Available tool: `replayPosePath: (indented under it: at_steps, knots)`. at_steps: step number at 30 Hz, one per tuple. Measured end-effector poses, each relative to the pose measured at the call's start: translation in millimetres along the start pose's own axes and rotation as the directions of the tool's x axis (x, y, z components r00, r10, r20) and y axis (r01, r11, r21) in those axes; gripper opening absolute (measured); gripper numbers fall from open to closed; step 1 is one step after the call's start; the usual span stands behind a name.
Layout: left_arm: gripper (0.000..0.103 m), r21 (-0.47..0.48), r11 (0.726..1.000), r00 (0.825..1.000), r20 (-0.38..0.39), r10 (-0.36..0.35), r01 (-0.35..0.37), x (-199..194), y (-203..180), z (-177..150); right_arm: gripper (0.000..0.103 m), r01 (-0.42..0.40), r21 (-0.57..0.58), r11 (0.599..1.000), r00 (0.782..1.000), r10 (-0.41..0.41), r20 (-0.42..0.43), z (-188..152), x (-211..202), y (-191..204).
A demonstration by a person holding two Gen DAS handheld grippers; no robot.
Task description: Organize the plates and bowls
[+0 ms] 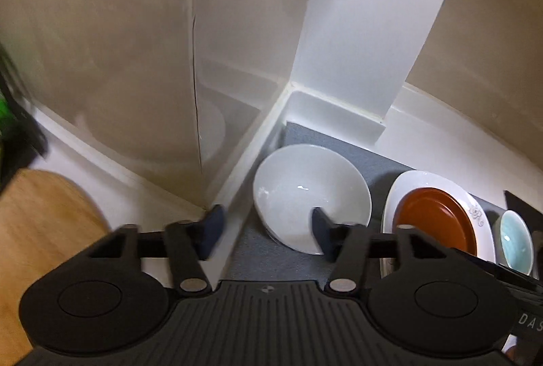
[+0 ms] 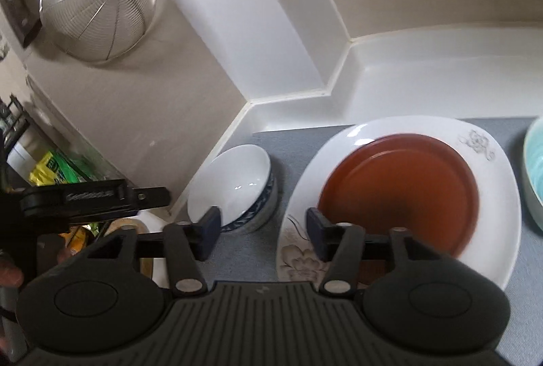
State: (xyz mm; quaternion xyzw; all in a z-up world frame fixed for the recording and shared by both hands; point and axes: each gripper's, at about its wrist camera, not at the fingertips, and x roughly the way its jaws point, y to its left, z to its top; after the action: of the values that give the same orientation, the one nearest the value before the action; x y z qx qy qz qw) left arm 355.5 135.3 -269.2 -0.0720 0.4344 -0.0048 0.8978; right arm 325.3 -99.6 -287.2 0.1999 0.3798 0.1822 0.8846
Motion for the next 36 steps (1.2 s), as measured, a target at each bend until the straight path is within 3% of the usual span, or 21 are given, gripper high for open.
replayPosePath:
  at_steps: [3, 6, 10, 17, 22, 23, 26, 31, 34, 36]
  knots:
    - [0.035, -0.036, 0.998, 0.998, -0.030, -0.055, 0.054, 13.2, 15.2, -5.5, 0.068, 0.003, -0.014, 1.000, 1.000, -0.004, -0.025, 5.8, 12.3, 7.8]
    - [0.033, -0.063, 0.988, 0.989, -0.046, -0.144, 0.141, 24.3, 29.8, -8.3, 0.068, 0.043, -0.076, 0.996, 0.998, -0.047, -0.046, 9.4, 20.6, 19.0]
    - [0.029, -0.085, 0.976, 0.977, -0.056, -0.203, 0.198, 38.4, 40.3, -9.7, 0.068, 0.077, -0.052, 0.996, 0.996, -0.080, -0.048, 14.2, 31.4, 20.8]
    - [0.027, -0.130, 0.976, 0.977, -0.094, -0.190, 0.177, 53.2, 42.4, -5.5, 0.065, 0.105, -0.127, 0.986, 0.984, -0.122, -0.130, 19.7, 65.5, 34.8]
    - [0.023, -0.178, 0.973, 0.975, -0.136, -0.173, 0.148, 57.6, 46.4, 0.6, 0.061, 0.136, -0.120, 0.983, 0.968, -0.158, -0.194, 28.0, 86.5, 40.2]
    - [0.022, -0.178, 0.973, 0.976, -0.136, -0.170, 0.144, 58.0, 46.4, 1.8, 0.057, 0.142, -0.126, 0.982, 0.965, -0.166, -0.205, 28.3, 90.6, 40.1]
    - [0.015, -0.170, 0.973, 0.975, -0.136, -0.177, 0.153, 55.3, 45.1, 4.0, 0.022, 0.143, -0.115, 0.983, 0.962, -0.165, -0.216, 28.6, 98.5, 37.9]
    - [0.015, -0.087, 0.980, 0.971, -0.146, -0.192, 0.181, 46.1, 44.5, 0.8, 0.017, 0.142, -0.084, 0.986, 0.956, -0.159, -0.248, 27.6, 91.8, 35.1]
    - [0.016, -0.113, 0.973, 0.954, -0.203, -0.222, 0.203, 36.1, 51.1, -7.1, 0.016, 0.125, -0.068, 0.990, 0.950, -0.139, -0.280, 23.3, 79.5, 36.8]
    - [0.016, -0.098, 0.978, 0.946, -0.251, -0.205, 0.186, 29.9, 50.9, -14.6, 0.016, 0.103, -0.073, 0.992, 0.947, -0.121, -0.296, 17.3, 69.4, 41.7]
